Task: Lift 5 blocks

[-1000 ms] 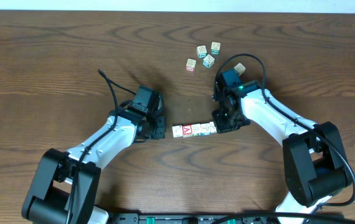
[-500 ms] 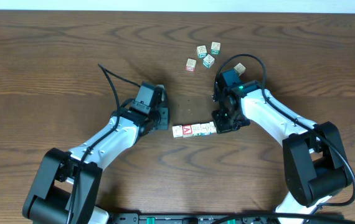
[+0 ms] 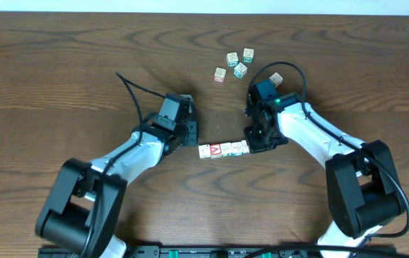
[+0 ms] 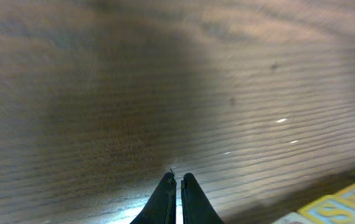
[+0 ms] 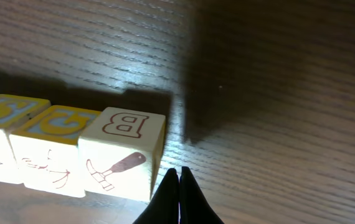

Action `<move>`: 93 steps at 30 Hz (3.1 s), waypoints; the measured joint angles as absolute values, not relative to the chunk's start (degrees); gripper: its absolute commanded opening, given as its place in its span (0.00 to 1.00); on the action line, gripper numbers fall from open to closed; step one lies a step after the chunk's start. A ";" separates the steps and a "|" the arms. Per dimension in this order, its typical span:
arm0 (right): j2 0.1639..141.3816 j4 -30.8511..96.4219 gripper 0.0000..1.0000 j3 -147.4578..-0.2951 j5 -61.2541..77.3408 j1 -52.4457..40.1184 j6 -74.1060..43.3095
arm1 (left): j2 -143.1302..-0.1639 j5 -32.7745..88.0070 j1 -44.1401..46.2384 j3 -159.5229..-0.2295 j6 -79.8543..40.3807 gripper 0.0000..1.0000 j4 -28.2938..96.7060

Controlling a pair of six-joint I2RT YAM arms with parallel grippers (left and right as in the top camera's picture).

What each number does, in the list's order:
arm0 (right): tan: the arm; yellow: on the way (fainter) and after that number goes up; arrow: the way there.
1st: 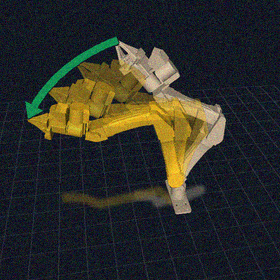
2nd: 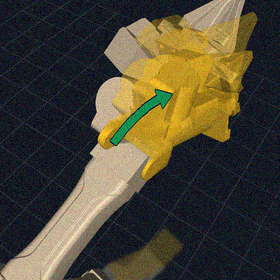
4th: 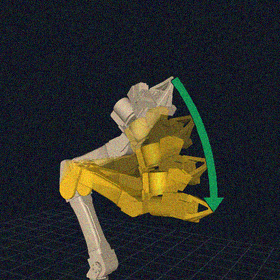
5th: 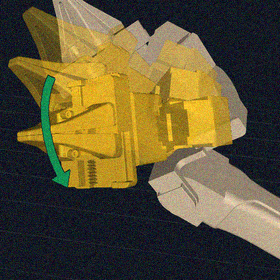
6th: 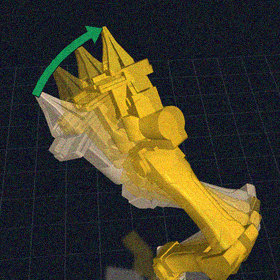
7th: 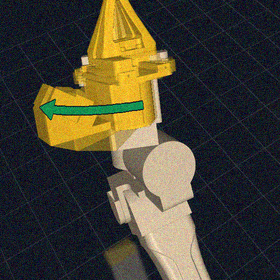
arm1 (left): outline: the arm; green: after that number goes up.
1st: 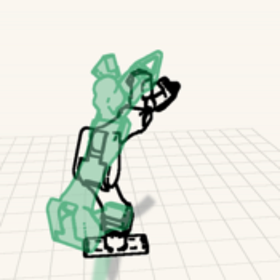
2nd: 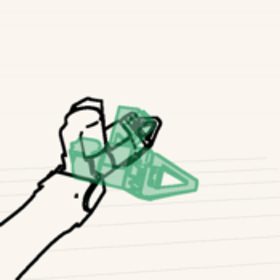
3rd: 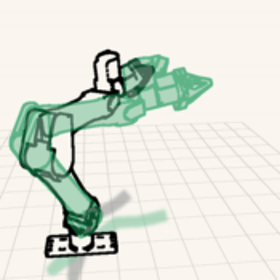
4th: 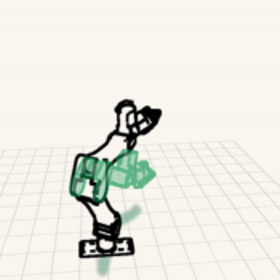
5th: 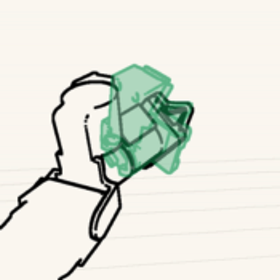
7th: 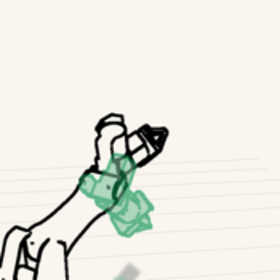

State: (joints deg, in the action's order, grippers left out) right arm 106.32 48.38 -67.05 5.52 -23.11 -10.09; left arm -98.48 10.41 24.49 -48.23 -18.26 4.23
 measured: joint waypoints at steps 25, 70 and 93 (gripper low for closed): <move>106.32 48.38 0.01 -67.05 4.01 -23.11 -10.09 | -100.14 19.22 26.70 -48.23 -19.51 0.08 3.29; 106.32 48.38 0.01 -67.05 3.99 -23.11 -10.09 | -100.14 19.66 26.70 -48.23 -19.53 0.07 3.38; 106.32 48.38 0.01 -67.05 3.38 -23.11 -10.09 | -100.14 21.61 27.03 -48.23 -19.49 0.07 3.38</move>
State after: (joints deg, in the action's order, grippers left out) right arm 106.32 48.38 -67.05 3.38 -23.11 -10.09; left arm -100.14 21.61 27.03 -48.23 -19.49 3.38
